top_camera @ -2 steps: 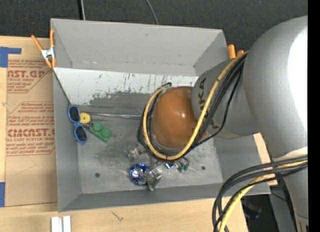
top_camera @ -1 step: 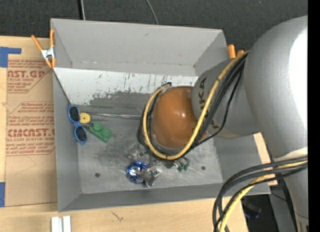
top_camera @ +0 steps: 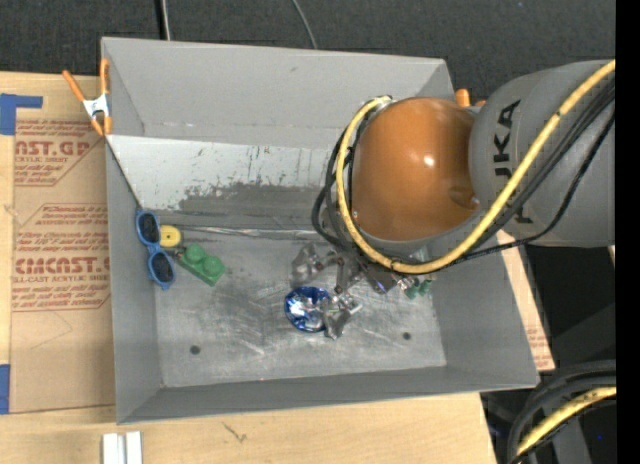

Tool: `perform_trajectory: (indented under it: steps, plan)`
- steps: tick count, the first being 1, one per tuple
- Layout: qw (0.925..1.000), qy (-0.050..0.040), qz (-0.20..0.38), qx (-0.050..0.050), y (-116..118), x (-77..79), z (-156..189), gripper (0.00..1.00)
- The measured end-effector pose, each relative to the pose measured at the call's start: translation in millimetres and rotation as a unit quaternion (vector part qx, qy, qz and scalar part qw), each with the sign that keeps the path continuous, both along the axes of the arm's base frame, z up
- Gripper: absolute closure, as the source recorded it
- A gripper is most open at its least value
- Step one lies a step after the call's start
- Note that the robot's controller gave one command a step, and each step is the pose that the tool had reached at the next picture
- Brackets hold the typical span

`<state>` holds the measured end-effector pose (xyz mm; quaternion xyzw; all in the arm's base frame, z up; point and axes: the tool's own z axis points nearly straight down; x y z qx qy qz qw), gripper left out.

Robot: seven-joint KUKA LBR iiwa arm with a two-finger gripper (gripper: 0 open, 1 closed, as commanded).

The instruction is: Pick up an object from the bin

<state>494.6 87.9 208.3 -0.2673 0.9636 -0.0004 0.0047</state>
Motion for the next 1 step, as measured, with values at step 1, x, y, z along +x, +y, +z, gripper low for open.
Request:
perform_trajectory:
  steps: [1]
  plan:
    - [0.9957, 0.0002, 0.093, 0.0, 46.1, 27.7, 74.2, 1.0]
